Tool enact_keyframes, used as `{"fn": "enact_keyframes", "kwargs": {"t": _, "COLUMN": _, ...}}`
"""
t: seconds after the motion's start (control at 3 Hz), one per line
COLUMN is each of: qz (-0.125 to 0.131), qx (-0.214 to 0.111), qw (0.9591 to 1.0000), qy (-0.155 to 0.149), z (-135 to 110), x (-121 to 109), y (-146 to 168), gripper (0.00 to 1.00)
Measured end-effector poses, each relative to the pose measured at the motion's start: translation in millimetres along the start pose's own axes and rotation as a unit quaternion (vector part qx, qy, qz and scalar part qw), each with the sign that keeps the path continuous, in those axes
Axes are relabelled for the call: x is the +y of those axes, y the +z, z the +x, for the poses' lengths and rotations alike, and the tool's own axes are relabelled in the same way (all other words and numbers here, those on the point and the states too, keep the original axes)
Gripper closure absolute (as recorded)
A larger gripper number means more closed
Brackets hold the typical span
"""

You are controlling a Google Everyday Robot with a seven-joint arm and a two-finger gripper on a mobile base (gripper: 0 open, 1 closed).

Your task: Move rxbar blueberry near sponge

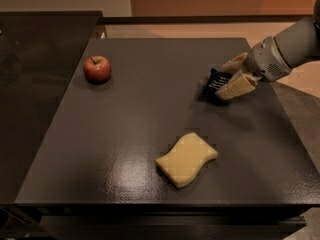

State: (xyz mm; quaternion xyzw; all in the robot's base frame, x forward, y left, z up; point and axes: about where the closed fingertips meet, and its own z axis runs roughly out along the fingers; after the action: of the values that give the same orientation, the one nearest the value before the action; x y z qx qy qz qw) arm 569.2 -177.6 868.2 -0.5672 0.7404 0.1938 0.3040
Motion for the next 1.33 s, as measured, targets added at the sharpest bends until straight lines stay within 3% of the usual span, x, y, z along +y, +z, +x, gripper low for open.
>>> {"fn": "enact_keyframes", "kwargs": {"t": 1.0, "qz": -0.059, "qx": 0.041, "qw": 0.9955, "qy": -0.062, "z": 9, "x": 80, "y": -6, "gripper": 1.0}}
{"fn": "enact_keyframes", "kwargs": {"t": 1.33, "qz": -0.079, "qx": 0.047, "qw": 0.9921, "qy": -0.085, "z": 8, "x": 100, "y": -5, "gripper": 0.85}}
